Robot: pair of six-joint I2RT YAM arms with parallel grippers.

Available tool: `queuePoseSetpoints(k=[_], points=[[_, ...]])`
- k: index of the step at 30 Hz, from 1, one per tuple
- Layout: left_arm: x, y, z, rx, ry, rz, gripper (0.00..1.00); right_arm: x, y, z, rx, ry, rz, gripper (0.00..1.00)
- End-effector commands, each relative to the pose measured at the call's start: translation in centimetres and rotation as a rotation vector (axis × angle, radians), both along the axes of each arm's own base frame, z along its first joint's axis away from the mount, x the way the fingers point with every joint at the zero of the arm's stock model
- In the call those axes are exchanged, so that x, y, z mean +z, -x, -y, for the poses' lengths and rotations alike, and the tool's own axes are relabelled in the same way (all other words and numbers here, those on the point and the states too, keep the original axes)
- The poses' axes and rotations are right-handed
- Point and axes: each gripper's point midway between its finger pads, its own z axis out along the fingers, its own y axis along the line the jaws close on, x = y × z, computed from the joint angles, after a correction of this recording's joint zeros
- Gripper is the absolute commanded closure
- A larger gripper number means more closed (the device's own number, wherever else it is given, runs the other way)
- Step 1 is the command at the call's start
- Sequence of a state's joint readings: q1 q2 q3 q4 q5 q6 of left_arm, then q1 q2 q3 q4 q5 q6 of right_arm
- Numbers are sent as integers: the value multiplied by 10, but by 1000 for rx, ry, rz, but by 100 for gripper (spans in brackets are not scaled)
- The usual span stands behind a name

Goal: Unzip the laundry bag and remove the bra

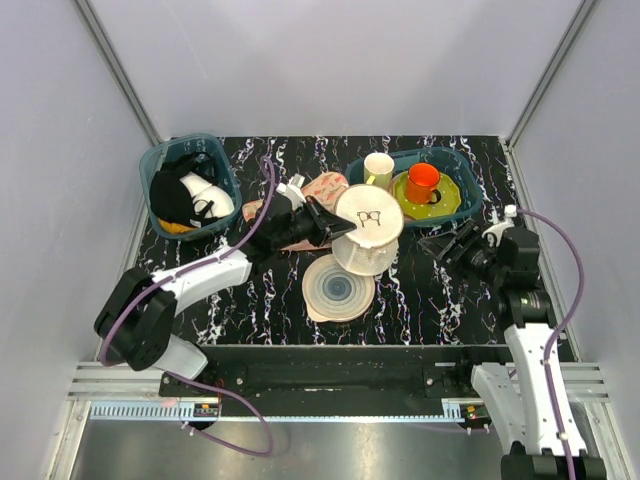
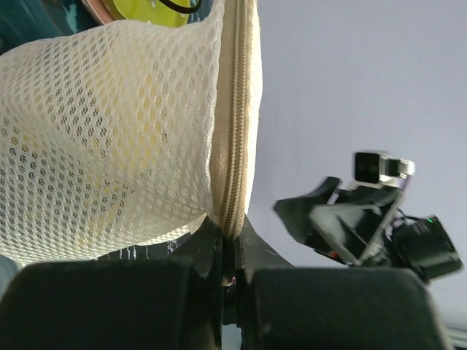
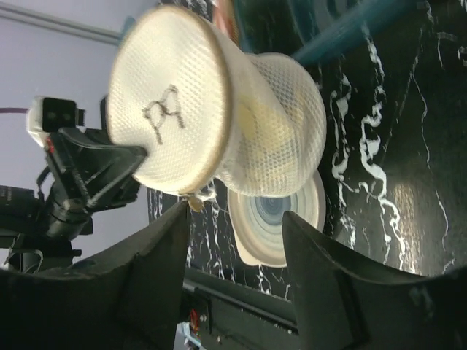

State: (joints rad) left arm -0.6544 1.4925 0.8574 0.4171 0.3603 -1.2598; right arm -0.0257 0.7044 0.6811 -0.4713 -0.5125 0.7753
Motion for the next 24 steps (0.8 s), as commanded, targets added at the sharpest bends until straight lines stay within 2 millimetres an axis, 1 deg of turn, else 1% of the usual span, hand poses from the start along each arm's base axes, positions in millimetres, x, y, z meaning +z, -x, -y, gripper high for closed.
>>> queuePoseSetpoints(k=[1,2,5,6,7,8,9,10,11,12,13,14,15,16,17,18,19,20,22,24], points=[[26,-9,-13,121,-88,77,100,42,6,5,-16,69,137,45],[27,-9,-13,127,-96,79,100,40,9,-2,12,67,133,47],[25,-9,-15,157,-134,67,100,33,14,-16,44,93,127,49],[25,-9,-16,166,-144,65,100,31,12,-16,23,112,126,49],[24,-10,-17,174,-161,61,100,32,14,-24,37,108,129,49],[24,-11,-17,177,-169,58,100,31,20,-38,84,111,129,49],[22,-11,-18,177,-178,52,100,30,18,-42,79,121,130,48],[19,-11,-18,181,-191,46,100,32,16,-47,88,121,143,47],[20,-11,-18,183,-195,46,100,25,19,-63,138,139,121,46],[20,-12,-19,186,-200,49,100,22,15,-63,116,169,119,45],[19,-13,-22,198,-215,49,100,21,13,-70,128,180,119,44],[18,-13,-23,203,-221,49,100,12,11,-79,147,200,95,43],[19,-13,-24,207,-225,48,100,11,18,-95,197,206,99,41],[17,-13,-26,212,-236,46,100,10,11,-96,165,223,107,40],[18,-13,-26,212,-234,48,100,1,8,-100,167,238,86,40],[18,-12,-26,210,-231,50,100,-3,7,-102,163,241,79,39],[19,-11,-26,207,-225,48,100,-2,3,-105,154,221,87,39],[20,-10,-26,206,-222,50,100,-7,3,-106,156,220,84,40],[17,-9,-27,205,-231,41,100,-4,0,-112,160,197,106,41],[18,-8,-28,206,-234,42,100,-9,-4,-116,161,211,99,41]])
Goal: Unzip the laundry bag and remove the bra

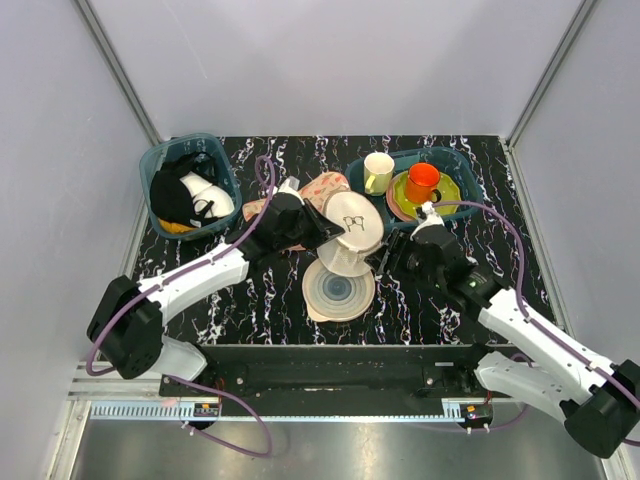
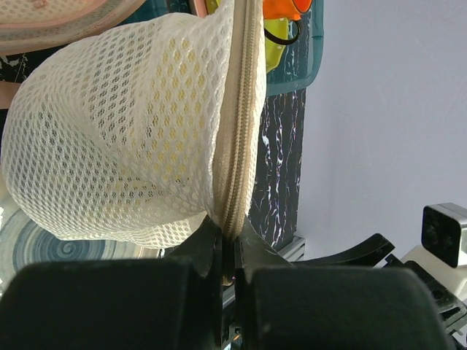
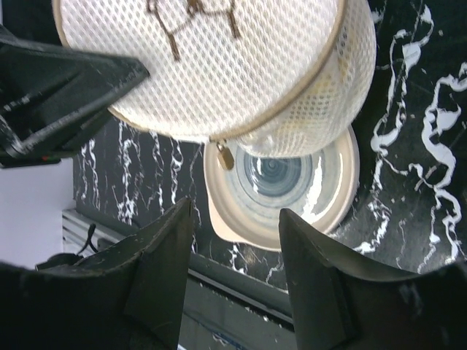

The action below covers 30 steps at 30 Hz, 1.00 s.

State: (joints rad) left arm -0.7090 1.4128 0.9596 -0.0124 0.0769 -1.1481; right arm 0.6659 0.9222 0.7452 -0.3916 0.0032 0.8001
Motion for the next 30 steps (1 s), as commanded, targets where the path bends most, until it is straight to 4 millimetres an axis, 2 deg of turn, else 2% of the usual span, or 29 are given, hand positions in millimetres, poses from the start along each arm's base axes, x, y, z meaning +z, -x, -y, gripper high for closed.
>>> queuePoseSetpoints(k=[1,10,15,26,30], points=[[43,-6,-1,19,52,97,100,22,-22,-13,-44,-51,104,42],[45,-5,1,11,58,98,100,11,-36,-38,-9,0,105,48],[46,-5,2,2,59,99,100,9,-42,-41,-9,26,121,54],[49,-4,1,6,65,105,100,2,-45,-52,30,54,112,57],[47,-3,0,8,63,100,100,-4,-46,-49,21,80,112,59]])
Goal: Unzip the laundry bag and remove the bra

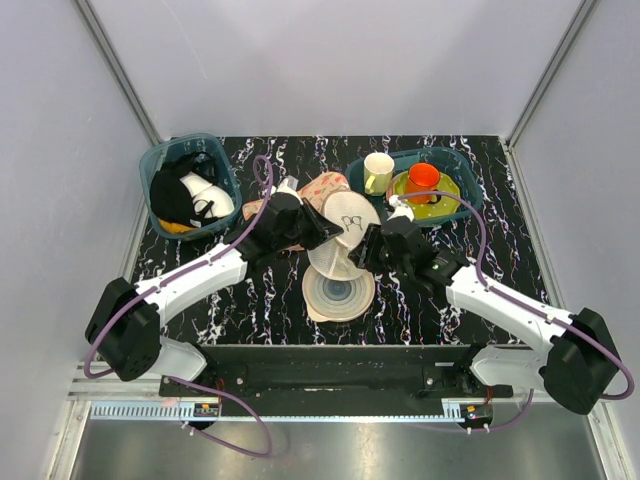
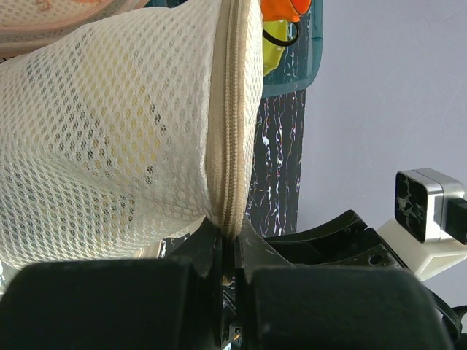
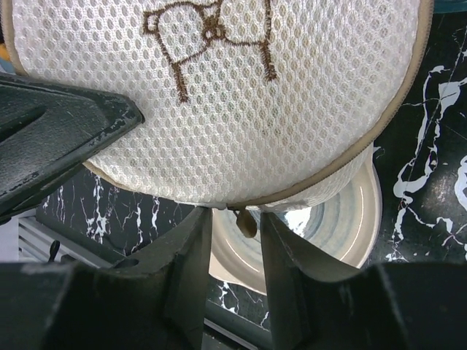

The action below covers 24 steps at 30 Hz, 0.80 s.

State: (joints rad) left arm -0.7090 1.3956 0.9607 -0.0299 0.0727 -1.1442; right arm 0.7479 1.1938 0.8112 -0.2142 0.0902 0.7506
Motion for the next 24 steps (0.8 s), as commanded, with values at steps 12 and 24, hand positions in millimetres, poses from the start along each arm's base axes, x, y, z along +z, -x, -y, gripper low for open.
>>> queuePoseSetpoints(k=[12,24], points=[[45,-4,-6,-12,47,93,100,19,-8,40,-86,146,153,100],[53,7,27,-192,31,122,100,13,13,135,-268,246,135,100]])
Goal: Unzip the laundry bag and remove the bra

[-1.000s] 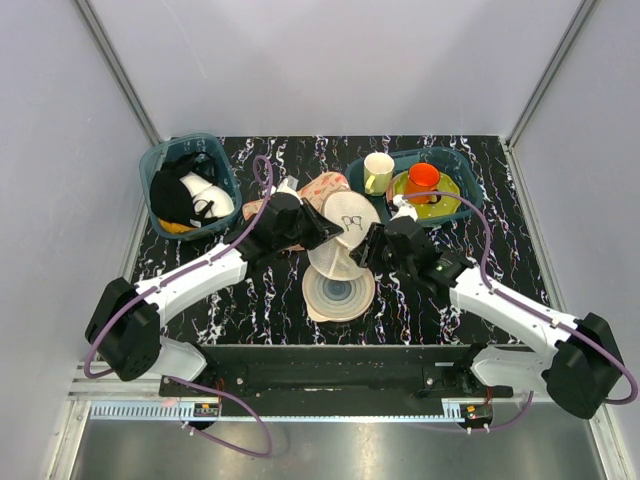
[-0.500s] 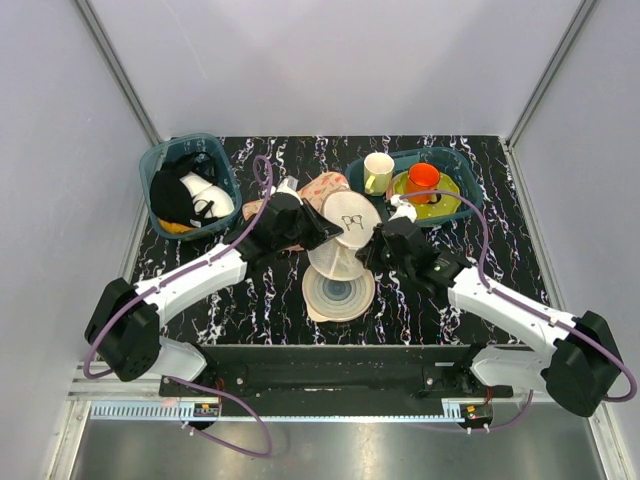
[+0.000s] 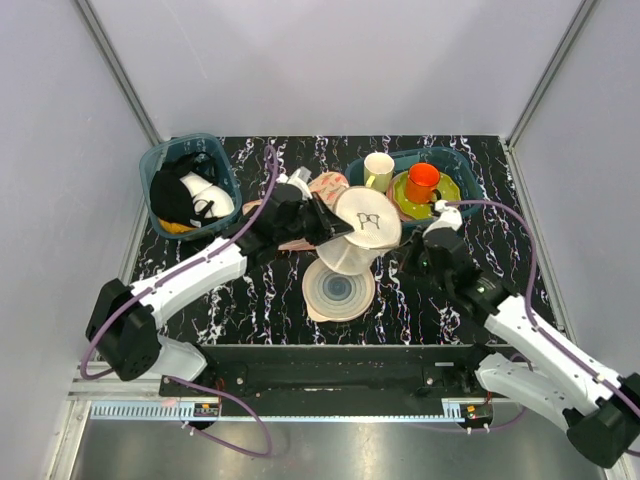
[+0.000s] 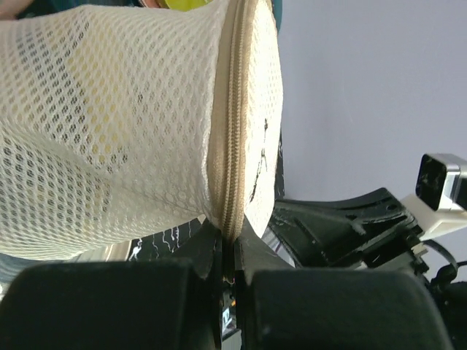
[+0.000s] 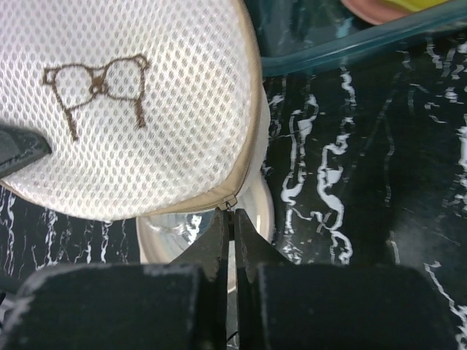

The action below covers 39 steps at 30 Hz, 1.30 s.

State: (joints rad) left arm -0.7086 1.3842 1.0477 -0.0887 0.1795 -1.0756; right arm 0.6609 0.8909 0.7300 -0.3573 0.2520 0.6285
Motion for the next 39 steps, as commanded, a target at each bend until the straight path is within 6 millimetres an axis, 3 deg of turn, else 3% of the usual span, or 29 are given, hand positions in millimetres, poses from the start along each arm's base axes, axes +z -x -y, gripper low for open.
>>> queuePoseSetpoints(k=[1,2,3,4,6,7,9,10,12,13,14,15,17,19,20,23,24,25,27,28,30,31,34,39], points=[[24,-2,23,-93,20,78,100,-13,12,53,-126,124,-32,100],[25,3,31,-144,17,85,100,-13,18,56,-127,127,-45,100],[12,3,40,-169,-7,61,100,-4,22,59,-132,105,-27,100],[22,9,52,-203,7,79,100,-2,25,60,-131,103,-27,100],[12,12,74,-255,-3,82,100,1,34,67,-139,93,-26,100],[24,16,91,-295,1,108,100,3,36,68,-142,88,-22,100],[18,15,105,-345,-28,108,100,5,41,71,-146,74,-25,100],[-1,12,113,-364,-54,79,100,5,42,69,-139,67,-29,100],[-1,1,121,-369,-67,100,95,0,44,69,-140,64,-51,100],[-19,-4,122,-372,-111,69,83,-2,45,66,-136,55,-62,100],[-10,-11,126,-381,-117,108,69,-5,45,65,-137,50,-70,100],[-10,-13,126,-390,-131,111,41,-10,45,63,-130,52,-85,100],[-8,-14,121,-397,-164,124,24,-13,44,55,-107,20,-92,100],[-3,-16,110,-376,-189,140,1,-17,42,44,-79,-13,-98,100],[8,-18,102,-359,-197,173,1,-20,41,41,-68,-20,-103,100],[15,-14,81,-322,-223,177,1,-26,36,28,-35,-37,-118,100],[29,-9,73,-306,-206,194,1,-32,34,25,-28,-30,-136,100],[15,-4,67,-303,-218,165,1,-31,31,20,-18,-44,-132,100],[19,8,62,-298,-171,137,1,-33,28,16,-10,-47,-139,100],[2,17,62,-318,-146,105,1,-31,26,15,-12,-53,-132,100],[-6,27,67,-316,-61,43,3,-30,25,15,-17,-58,-120,100],[2,29,78,-330,22,45,3,-29,24,16,-18,-60,-109,100],[-23,34,93,-364,45,-13,4,-28,25,17,-16,-65,-101,100],[-35,37,115,-383,88,-72,4,-31,28,18,-19,-64,-114,100]])
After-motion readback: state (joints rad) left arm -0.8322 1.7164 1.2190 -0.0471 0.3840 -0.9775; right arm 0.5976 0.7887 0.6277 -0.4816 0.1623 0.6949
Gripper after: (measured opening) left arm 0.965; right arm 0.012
